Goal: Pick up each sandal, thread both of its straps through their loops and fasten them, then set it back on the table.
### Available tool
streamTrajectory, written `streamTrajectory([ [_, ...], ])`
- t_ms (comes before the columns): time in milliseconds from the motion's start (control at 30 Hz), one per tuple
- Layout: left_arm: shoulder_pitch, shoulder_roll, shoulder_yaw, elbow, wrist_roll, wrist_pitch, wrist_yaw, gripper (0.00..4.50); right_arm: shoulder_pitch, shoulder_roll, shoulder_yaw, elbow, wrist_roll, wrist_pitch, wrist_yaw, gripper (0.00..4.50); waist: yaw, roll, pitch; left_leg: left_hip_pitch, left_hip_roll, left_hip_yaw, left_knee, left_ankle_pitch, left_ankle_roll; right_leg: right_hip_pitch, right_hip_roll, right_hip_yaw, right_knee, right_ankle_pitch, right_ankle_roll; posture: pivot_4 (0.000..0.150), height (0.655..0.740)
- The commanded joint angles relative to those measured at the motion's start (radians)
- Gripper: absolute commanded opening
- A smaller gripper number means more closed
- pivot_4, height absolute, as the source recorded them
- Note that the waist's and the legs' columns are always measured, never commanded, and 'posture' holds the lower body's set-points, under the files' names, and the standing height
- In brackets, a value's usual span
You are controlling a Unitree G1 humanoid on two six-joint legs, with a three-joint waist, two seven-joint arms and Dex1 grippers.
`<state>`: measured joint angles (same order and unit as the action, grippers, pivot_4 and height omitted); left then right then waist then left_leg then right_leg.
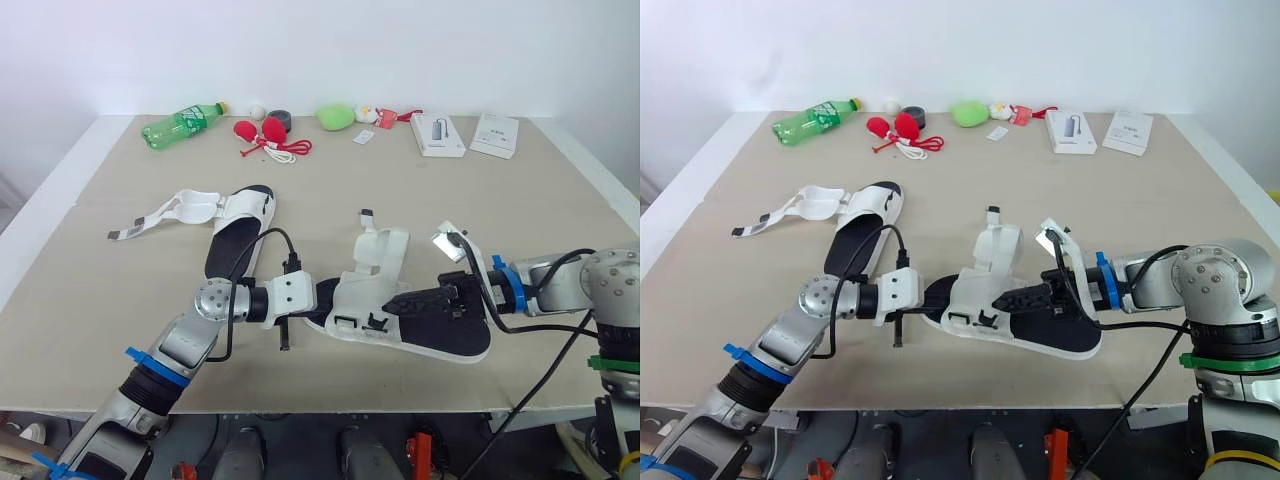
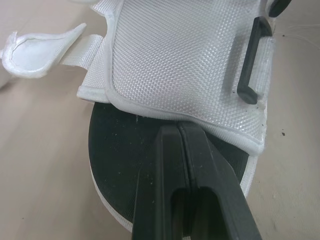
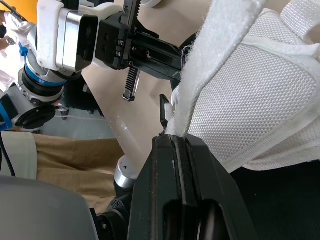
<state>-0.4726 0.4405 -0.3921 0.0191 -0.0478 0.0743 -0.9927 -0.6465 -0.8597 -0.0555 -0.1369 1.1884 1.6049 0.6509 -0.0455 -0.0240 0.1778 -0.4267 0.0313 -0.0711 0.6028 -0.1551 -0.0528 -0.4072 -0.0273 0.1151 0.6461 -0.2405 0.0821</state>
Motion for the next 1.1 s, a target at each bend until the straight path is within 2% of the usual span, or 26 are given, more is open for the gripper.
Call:
streamTrajectory([
  [33,0.032,0.005,-0.047,0.042,0.047,0.031,-0.008,0.0,-0.012,-0.013,0.01,-0.051,-0.012,0.004,0.027,0.02,0.0,0.0,0.0,0.0,0.0,0.0,0.0,0.0,0.0,0.0,0.0,0.0,0.0,0.0,0.0,0.15,0.74],
  [800,0.03,0.001,-0.049,0.046,0.045,0.034,-0.008,0.0,-0.01,-0.015,0.033,-0.096,-0.104,-0.028,0.085,0.02,0.0,0.0,0.0,0.0,0.0,0.0,0.0,0.0,0.0,0.0,0.0,0.0,0.0,0.0,0.0,0.15,0.74],
  [1100,0.027,0.003,-0.048,0.05,0.046,0.033,-0.01,0.0,-0.023,-0.008,0.016,-0.119,-0.058,0.009,0.108,0.02,0.0,0.0,0.0,0.0,0.0,0.0,0.0,0.0,0.0,0.0,0.0,0.0,0.0,0.0,0.0,0.15,0.74],
])
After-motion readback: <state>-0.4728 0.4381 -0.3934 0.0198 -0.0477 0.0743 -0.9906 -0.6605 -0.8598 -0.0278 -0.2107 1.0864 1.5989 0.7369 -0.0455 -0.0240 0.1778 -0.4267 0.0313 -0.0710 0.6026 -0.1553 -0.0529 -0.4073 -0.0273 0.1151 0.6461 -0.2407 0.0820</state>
